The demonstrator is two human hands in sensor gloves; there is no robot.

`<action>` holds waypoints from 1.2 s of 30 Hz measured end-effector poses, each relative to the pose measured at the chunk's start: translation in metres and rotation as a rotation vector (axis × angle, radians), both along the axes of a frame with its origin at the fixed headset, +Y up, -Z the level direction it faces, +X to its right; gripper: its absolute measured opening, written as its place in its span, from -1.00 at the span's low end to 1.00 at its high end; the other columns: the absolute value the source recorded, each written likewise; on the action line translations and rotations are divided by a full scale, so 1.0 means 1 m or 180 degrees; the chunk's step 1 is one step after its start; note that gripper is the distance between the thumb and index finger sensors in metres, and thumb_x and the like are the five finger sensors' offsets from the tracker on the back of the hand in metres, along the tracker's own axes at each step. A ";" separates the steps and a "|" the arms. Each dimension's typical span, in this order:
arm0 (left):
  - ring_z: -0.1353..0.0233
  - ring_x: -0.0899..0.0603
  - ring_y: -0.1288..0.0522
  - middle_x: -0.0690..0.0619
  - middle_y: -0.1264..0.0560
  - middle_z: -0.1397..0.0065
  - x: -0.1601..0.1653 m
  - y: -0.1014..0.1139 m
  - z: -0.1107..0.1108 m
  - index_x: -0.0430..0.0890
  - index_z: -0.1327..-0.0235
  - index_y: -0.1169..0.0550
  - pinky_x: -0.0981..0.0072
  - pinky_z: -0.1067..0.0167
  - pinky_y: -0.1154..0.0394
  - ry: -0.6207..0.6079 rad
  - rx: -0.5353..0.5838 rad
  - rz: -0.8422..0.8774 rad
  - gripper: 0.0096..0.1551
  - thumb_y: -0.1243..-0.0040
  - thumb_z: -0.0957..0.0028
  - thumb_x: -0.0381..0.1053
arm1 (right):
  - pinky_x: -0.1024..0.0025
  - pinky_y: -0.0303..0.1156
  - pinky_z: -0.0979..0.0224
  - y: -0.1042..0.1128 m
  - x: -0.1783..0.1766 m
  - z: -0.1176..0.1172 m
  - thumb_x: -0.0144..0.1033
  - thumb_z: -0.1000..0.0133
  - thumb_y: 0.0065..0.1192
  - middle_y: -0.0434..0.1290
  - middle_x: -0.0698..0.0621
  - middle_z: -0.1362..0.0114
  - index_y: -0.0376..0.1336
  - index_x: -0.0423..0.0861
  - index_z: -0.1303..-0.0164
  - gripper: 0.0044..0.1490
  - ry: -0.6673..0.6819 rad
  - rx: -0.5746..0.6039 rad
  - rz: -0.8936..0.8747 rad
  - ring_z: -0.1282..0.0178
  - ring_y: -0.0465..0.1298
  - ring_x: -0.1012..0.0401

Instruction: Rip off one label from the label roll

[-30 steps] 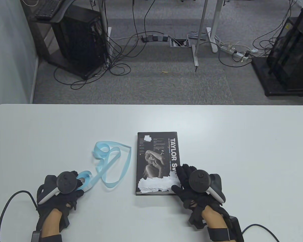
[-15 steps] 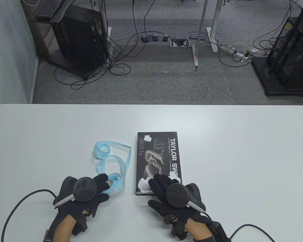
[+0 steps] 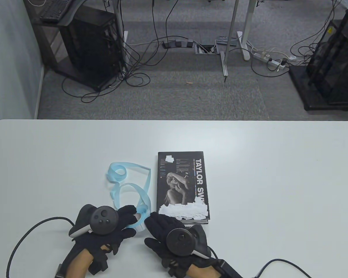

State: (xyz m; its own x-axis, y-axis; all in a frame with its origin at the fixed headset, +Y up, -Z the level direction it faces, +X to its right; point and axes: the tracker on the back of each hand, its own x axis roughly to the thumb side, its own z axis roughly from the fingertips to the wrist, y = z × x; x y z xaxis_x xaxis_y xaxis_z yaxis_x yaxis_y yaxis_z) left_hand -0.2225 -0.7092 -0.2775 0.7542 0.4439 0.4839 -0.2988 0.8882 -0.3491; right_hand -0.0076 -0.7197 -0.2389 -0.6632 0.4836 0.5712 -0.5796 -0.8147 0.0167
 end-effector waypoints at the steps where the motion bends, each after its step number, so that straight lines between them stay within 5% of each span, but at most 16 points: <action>1: -0.39 -0.31 -0.51 -0.16 -0.22 -0.59 0.001 0.000 0.000 -0.22 -0.21 -0.50 -0.23 -0.33 -0.37 0.0010 0.0012 -0.0004 -0.35 -0.21 0.05 0.11 | -0.15 0.37 -0.36 0.000 0.000 0.001 0.01 0.06 0.41 0.43 -0.22 -0.39 0.33 -0.14 -0.27 -0.24 -0.0041 0.0067 -0.0018 -0.33 0.52 -0.15; 10: -0.37 -0.33 -0.53 -0.16 -0.24 -0.58 0.010 -0.001 0.002 -0.24 -0.19 -0.51 -0.24 -0.31 -0.38 -0.0057 0.0065 0.0014 -0.36 -0.21 0.05 0.11 | -0.12 0.50 -0.21 0.004 -0.002 0.009 -0.02 0.13 0.54 0.61 -0.25 -0.15 0.48 -0.22 0.00 -0.35 -0.0339 0.0652 -0.0126 -0.09 0.68 -0.14; 36: -0.38 -0.33 -0.50 -0.16 -0.21 -0.59 0.015 -0.006 0.005 -0.24 -0.22 -0.48 -0.25 -0.33 -0.35 -0.0125 0.0004 -0.0227 -0.35 -0.19 0.02 0.11 | -0.08 0.54 -0.16 0.004 0.015 -0.003 -0.13 0.09 0.52 0.67 -0.19 -0.07 0.53 -0.16 0.09 -0.52 -0.0423 0.0499 -0.0270 -0.01 0.72 -0.09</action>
State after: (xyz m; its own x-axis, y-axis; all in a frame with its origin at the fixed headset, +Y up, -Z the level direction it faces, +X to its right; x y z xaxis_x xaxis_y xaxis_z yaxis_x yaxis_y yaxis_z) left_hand -0.2072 -0.7148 -0.2725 0.7643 0.3891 0.5142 -0.2209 0.9072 -0.3581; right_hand 0.0075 -0.7159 -0.2422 -0.6983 0.4530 0.5542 -0.6349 -0.7495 -0.1874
